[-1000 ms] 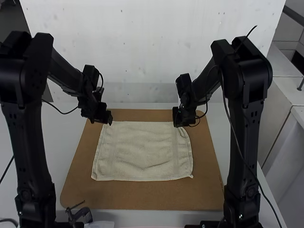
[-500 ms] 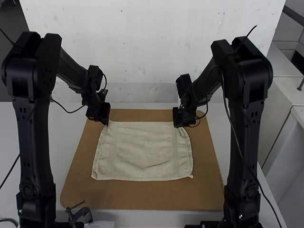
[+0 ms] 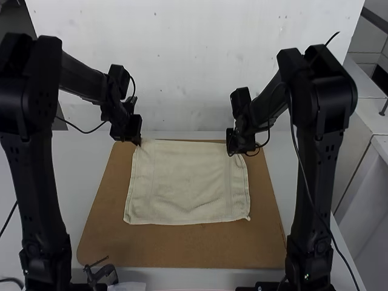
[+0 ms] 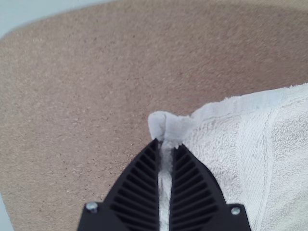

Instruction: Fold the towel.

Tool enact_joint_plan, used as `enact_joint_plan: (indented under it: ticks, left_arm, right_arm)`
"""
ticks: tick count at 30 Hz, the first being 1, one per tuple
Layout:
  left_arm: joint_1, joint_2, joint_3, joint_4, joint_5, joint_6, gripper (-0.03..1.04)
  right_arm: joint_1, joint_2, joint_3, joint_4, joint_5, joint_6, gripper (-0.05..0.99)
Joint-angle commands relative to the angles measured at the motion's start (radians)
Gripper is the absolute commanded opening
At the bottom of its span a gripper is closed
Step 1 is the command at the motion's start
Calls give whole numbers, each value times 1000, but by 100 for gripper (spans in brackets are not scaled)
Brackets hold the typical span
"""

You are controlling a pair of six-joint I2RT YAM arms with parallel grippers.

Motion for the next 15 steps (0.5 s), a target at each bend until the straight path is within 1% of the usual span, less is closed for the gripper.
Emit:
enact_joint_plan:
  ticks: [1, 4, 7, 8, 9, 11, 15]
  left_arm:
    - [10, -91, 15, 2, -19, -31, 2]
    - [11, -123, 14, -1, -25, -33, 2]
    - [8, -164, 2, -1, -43, -46, 2]
    - [5, -174, -5, -1, -57, -53, 2]
    - [3, -189, -14, -1, -57, -54, 2]
    - [-9, -226, -38, -1, -56, -57, 2]
    - [-52, -290, -109, -1, -60, -57, 2]
  right_arm:
    - [-21, -106, -7, 54, 94, 15, 1]
    - [-26, -147, -14, 80, 96, 24, 1]
    - [-23, -179, -39, 95, 92, 27, 1]
    - [-20, -193, -53, 110, 94, 27, 1]
    - [-18, -198, -68, 127, 94, 24, 1]
    - [-12, -212, -93, 133, 92, 21, 1]
    - [5, -250, -159, 133, 86, 16, 1]
